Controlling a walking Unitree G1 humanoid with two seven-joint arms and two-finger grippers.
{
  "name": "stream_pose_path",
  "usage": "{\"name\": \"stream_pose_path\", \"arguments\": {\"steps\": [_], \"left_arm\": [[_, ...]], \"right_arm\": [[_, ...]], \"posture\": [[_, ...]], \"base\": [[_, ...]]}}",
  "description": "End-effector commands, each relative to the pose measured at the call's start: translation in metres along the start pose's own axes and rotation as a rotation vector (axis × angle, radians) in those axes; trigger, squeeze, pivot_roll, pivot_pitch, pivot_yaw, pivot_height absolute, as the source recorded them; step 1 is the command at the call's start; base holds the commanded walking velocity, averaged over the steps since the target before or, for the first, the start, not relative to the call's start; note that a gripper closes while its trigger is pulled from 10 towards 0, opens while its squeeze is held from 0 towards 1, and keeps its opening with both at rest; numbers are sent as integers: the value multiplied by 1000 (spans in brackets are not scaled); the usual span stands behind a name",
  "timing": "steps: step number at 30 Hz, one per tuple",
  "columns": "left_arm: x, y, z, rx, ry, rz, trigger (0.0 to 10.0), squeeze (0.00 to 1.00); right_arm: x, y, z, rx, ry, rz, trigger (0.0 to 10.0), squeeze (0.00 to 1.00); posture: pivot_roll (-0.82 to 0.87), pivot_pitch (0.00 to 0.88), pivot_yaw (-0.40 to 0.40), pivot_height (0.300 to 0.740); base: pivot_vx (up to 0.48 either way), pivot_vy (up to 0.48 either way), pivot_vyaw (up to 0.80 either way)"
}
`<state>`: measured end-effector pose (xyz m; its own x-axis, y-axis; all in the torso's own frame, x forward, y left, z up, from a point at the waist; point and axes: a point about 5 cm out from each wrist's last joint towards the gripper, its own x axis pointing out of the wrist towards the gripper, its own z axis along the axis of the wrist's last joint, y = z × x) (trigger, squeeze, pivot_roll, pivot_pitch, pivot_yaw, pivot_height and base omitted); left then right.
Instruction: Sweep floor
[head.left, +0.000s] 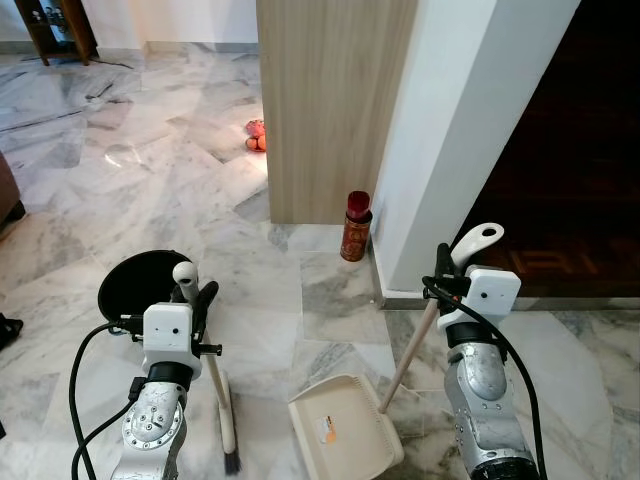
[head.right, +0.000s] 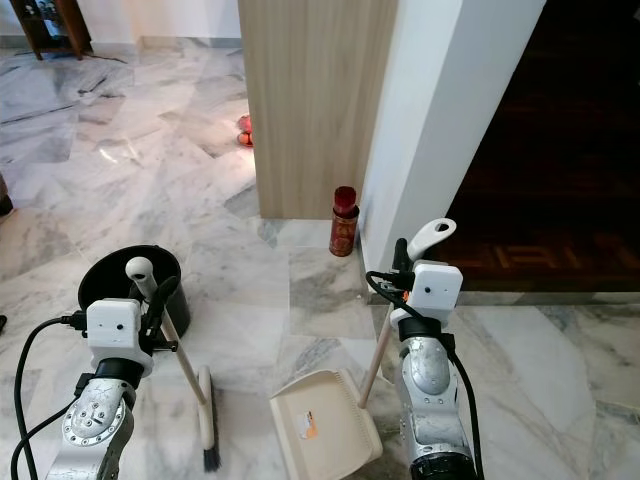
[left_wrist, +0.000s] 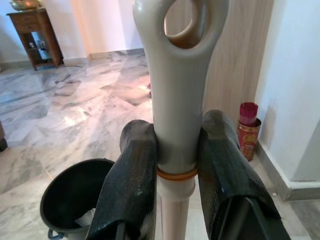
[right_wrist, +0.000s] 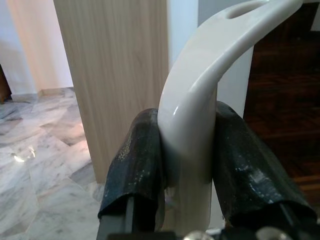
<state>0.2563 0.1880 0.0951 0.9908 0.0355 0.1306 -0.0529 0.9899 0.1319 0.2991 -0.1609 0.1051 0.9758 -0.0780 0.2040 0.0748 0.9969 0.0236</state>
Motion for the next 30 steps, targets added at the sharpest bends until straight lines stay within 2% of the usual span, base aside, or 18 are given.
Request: {"name": "stream_pose_path", "arguments": {"steps": [1, 11, 17, 23, 30], "left_arm": [[3, 3, 4, 16, -25, 9, 10000, 0], [5, 3, 5, 15, -26, 12, 10000, 0], [8, 4, 4, 66, -17, 12, 10000, 0], [8, 4, 3, 54, -18, 22, 10000, 0], [6, 2, 2, 50, -19, 24, 10000, 0]], "right_arm": [[5, 1, 5, 2, -19, -1, 10000, 0], [9, 1, 8, 0, -27, -4, 10000, 0], [10, 2, 8, -1, -30, -4, 10000, 0], [11, 1, 8, -6, -29, -4, 10000, 0], [10, 2, 7, -11, -26, 4, 10000, 0]], "posture": [[80, 89, -32, 740], [75, 100, -32, 740], [75, 102, -34, 740], [77, 96, -37, 740], [83, 83, -43, 740]], "base": [[0, 0, -800], [0, 0, -800], [0, 0, -800], [0, -285, -800], [0, 0, -800]]}}
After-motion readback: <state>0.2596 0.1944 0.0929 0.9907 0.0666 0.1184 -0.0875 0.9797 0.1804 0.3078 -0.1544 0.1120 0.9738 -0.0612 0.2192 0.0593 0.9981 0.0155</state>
